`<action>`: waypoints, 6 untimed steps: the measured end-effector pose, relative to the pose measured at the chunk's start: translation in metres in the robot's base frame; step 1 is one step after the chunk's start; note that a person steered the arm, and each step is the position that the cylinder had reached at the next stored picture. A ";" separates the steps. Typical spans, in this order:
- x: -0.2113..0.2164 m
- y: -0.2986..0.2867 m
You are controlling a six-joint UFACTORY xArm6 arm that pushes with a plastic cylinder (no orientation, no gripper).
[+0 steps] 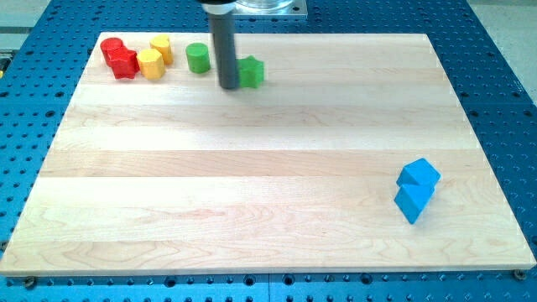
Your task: Place the green star diagonal top left to the cube
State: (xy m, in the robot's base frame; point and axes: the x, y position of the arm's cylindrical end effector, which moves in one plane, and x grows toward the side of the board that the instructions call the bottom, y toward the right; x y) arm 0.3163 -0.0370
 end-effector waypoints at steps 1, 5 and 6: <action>-0.035 -0.002; 0.003 0.069; 0.025 0.129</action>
